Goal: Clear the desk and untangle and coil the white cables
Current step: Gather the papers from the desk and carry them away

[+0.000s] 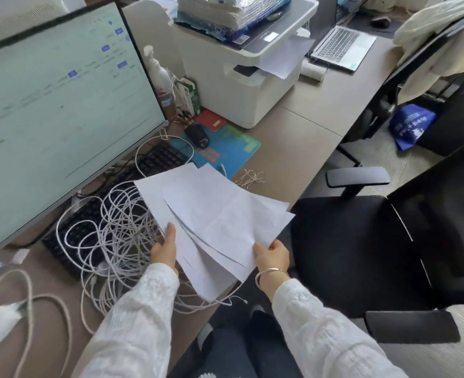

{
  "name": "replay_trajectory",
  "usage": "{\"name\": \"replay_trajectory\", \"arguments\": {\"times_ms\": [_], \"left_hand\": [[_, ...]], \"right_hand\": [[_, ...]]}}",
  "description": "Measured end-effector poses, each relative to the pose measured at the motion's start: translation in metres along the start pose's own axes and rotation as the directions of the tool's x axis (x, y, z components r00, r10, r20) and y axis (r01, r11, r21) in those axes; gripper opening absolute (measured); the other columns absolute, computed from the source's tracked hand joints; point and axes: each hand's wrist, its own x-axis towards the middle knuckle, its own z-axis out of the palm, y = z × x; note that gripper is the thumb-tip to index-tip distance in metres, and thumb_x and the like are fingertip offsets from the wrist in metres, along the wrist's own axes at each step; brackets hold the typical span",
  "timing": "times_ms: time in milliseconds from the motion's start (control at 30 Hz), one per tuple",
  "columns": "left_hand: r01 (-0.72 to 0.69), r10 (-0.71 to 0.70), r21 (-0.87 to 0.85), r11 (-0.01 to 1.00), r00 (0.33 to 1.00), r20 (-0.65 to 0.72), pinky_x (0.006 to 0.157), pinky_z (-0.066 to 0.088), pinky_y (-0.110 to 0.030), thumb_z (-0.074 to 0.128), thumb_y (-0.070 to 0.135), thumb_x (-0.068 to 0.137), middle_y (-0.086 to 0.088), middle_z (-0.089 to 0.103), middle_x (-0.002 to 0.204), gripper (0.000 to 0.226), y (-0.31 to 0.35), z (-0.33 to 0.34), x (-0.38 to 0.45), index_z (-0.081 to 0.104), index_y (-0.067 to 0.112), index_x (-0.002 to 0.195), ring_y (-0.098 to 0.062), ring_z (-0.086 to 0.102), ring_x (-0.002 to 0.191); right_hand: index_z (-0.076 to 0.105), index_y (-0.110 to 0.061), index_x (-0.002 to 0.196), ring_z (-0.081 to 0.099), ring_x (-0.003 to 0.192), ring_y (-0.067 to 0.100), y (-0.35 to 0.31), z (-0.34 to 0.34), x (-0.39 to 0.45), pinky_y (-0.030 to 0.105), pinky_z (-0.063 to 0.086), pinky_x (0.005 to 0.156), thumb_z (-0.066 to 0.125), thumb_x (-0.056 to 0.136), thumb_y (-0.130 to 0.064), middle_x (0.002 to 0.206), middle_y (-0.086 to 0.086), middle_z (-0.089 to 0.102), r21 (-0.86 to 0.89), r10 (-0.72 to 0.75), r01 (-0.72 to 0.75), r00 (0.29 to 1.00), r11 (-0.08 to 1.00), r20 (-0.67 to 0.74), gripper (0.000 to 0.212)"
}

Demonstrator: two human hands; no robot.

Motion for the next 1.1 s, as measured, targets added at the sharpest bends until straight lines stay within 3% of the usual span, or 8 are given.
{"name": "replay_trajectory", "arguments": {"times_ms": [133,200,300,467,600,733,867,1100], "left_hand": [[-0.041,0.040,0.041,0.998,0.998,0.038,0.106,0.042,-0.051,0.081,0.079,0.035,-0.009,0.051,0.141,0.135,-0.017,-0.012,0.028,0.039,0.011,0.143,-0.032,0.053,0.125],[-0.079,0.073,0.117,0.990,0.996,0.057,0.101,0.046,-0.048,0.091,0.056,0.050,-0.012,0.061,0.129,0.101,-0.013,-0.013,0.024,0.053,0.004,0.128,-0.030,0.060,0.115],[-0.155,0.151,0.221,0.963,0.988,0.039,0.093,0.051,-0.040,0.078,0.015,0.081,-0.016,0.066,0.107,0.033,0.000,-0.009,0.006,0.062,-0.001,0.103,-0.028,0.064,0.098],[-0.131,0.128,0.198,0.971,0.991,0.030,0.095,0.050,-0.050,0.073,0.013,0.083,-0.018,0.067,0.104,0.028,0.001,-0.027,0.018,0.061,-0.002,0.104,-0.035,0.065,0.099],[-0.143,0.134,0.129,0.981,0.988,0.078,0.094,0.051,-0.054,0.070,0.007,0.084,-0.017,0.069,0.102,0.012,0.004,-0.058,0.022,0.066,0.006,0.096,-0.034,0.067,0.096],[-0.147,0.133,0.093,0.985,0.982,0.135,0.094,0.051,-0.050,0.067,0.000,0.086,-0.018,0.070,0.103,0.013,0.009,-0.092,0.013,0.067,0.004,0.098,-0.034,0.068,0.097],[-0.124,0.115,0.043,0.991,0.980,0.163,0.096,0.050,-0.047,0.066,-0.004,0.086,-0.015,0.071,0.104,0.020,0.009,-0.116,-0.003,0.068,0.006,0.103,-0.032,0.067,0.099],[-0.201,0.199,-0.156,0.967,0.980,-0.027,0.079,0.057,-0.039,0.068,-0.005,0.082,-0.010,0.074,0.094,0.028,-0.006,-0.155,-0.042,0.068,0.004,0.108,-0.025,0.072,0.081]], "right_hand": [[0.061,-0.013,0.080,0.063,0.076,0.024,0.013,0.017,-0.012,0.032,0.051,0.073,0.065,0.077,-0.012,0.079,0.002,0.066,-0.056,0.014,-0.009,0.996,0.998,0.091,0.006],[0.064,-0.013,0.088,0.066,0.080,0.026,0.020,0.028,-0.015,0.041,0.058,0.077,0.066,0.074,-0.014,0.085,0.003,0.069,-0.078,0.052,-0.039,0.983,0.996,0.174,0.014],[0.062,-0.015,0.094,0.066,0.085,0.029,0.026,0.038,-0.018,0.047,0.059,0.076,0.069,0.074,-0.012,0.097,0.007,0.069,-0.116,0.126,-0.097,0.951,0.989,0.284,0.021],[0.051,-0.004,0.118,0.064,0.090,0.030,0.022,0.036,-0.013,0.037,0.057,0.071,0.079,0.070,-0.020,0.110,0.011,0.062,-0.163,0.119,-0.084,0.969,0.983,0.219,0.058],[0.036,-0.007,0.138,0.045,0.123,0.034,-0.005,0.031,-0.007,0.046,0.042,0.102,0.079,0.075,-0.033,0.135,0.014,0.045,-0.442,-0.167,0.181,0.983,0.879,0.069,0.081],[0.044,-0.014,0.138,0.049,0.124,0.025,-0.036,0.050,-0.010,0.040,0.043,0.101,0.073,0.079,-0.038,0.132,0.002,0.054,-0.453,-0.391,0.502,0.863,0.737,0.319,0.070],[0.053,-0.013,0.118,0.064,0.091,0.008,-0.062,0.073,-0.023,0.017,0.052,0.080,0.075,0.081,-0.017,0.106,-0.004,0.065,-0.215,-0.263,0.459,0.769,0.862,0.583,0.043],[0.063,-0.009,0.086,0.064,0.076,0.024,-0.066,0.101,-0.058,0.039,0.056,0.074,0.068,0.078,0.007,0.087,0.013,0.069,-0.161,-0.223,0.535,0.582,0.829,0.782,0.018]]}}
